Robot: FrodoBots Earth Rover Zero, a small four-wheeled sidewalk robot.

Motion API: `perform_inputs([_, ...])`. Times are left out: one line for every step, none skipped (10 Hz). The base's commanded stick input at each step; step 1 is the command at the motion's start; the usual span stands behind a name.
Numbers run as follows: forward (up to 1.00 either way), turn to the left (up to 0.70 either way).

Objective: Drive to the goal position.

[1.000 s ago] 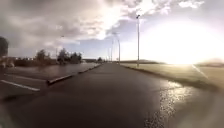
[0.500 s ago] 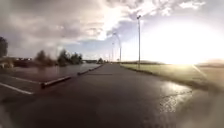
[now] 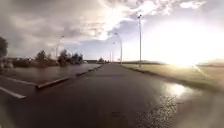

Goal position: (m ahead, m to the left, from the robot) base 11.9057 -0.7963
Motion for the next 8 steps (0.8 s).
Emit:
perform_inputs([0.70,0.00])
perform_inputs([0.70,0.00])
perform_inputs([0.70,0.00])
perform_inputs([0.70,0.00])
perform_inputs([0.70,0.00])
perform_inputs([0.70,0.00])
perform_inputs([0.70,0.00])
perform_inputs([0.70,0.00])
